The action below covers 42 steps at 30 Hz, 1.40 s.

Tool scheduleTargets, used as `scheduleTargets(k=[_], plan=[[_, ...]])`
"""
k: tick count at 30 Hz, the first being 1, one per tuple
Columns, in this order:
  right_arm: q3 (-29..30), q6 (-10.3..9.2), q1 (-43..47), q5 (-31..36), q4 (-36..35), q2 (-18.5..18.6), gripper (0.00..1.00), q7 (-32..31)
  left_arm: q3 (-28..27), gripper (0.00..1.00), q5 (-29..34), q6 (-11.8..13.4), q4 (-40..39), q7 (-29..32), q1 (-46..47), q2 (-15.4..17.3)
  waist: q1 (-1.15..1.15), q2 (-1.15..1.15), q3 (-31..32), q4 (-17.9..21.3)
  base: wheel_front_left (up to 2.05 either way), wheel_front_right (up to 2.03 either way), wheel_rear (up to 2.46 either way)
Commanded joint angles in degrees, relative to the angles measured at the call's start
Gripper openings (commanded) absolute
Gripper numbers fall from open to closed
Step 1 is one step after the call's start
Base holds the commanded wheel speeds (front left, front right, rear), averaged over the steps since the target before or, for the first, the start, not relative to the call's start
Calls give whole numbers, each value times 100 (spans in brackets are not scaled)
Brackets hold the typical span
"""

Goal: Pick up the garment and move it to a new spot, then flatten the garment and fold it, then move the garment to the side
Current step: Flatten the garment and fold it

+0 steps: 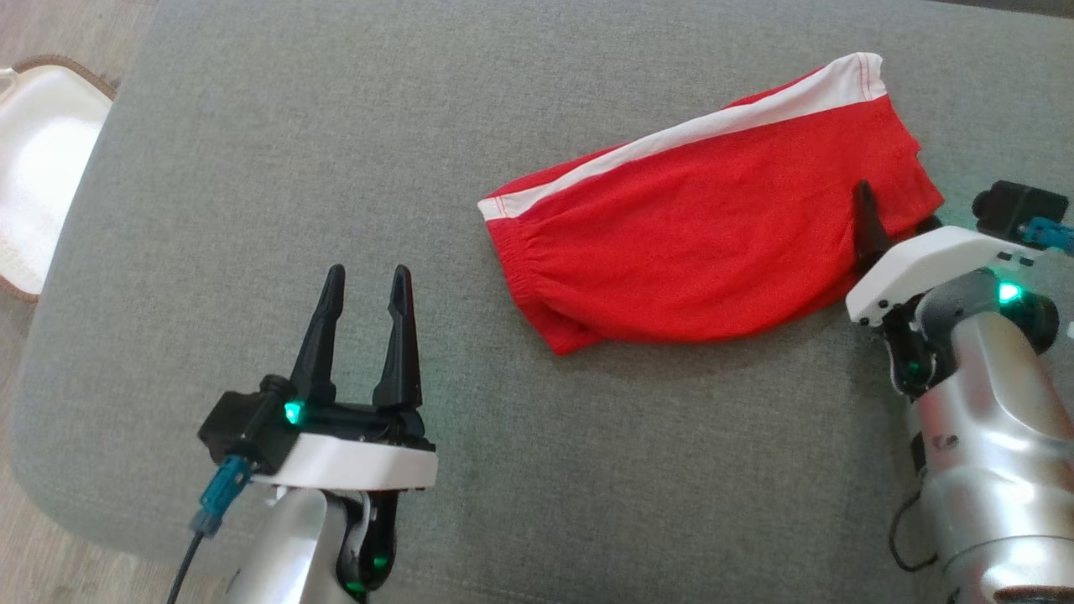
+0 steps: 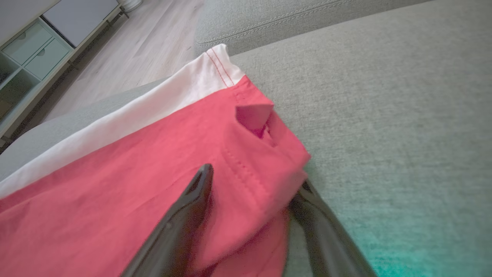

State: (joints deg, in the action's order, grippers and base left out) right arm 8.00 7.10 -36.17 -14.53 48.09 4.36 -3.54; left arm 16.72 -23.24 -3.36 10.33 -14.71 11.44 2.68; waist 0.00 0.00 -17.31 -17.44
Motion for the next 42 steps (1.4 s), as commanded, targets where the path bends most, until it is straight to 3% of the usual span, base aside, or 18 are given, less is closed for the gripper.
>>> scheduleTargets(k=[1, 6, 10, 15, 25, 34, 42], plan=[[-283, 39, 56, 30, 131, -148, 0, -33, -160, 100, -16, 60, -198, -29, 127, 21, 0, 0, 14, 11, 0, 0, 0], [-354, 39, -12, 40, 116, -148, 0, 381, -202, 100, 5, 63, -162, -29, 99, 20, 0, 0, 88, 153, 0, 0, 0], [-461, 39, 134, -326, -15, -148, 0, 719, -240, 100, 58, 27, -116, -29, 72, 20, 0, 0, 238, 346, 0, 0, 0], [-706, 39, 577, -803, -264, -148, 0, 942, -252, 100, 110, 0, -16, -29, -23, 20, 0, 0, 463, 582, 0, 0, 0], [-376, 39, 1882, -1267, -1224, -148, 0, 1260, -301, 100, 219, -24, -22, -29, -332, 20, 0, 0, 906, 1031, 0, 0, 0], [-405, 39, 2233, -1702, -1565, -148, 0, 1518, -254, 100, 285, -67, -45, -29, -413, 20, 0, 0, 897, 1095, 0, 0, 0], [-916, 39, 1965, -1958, -1783, -148, 0, 1699, -197, 100, 318, -85, 19, -29, -372, 20, 0, 0, 924, 927, 0, 0, 0]])
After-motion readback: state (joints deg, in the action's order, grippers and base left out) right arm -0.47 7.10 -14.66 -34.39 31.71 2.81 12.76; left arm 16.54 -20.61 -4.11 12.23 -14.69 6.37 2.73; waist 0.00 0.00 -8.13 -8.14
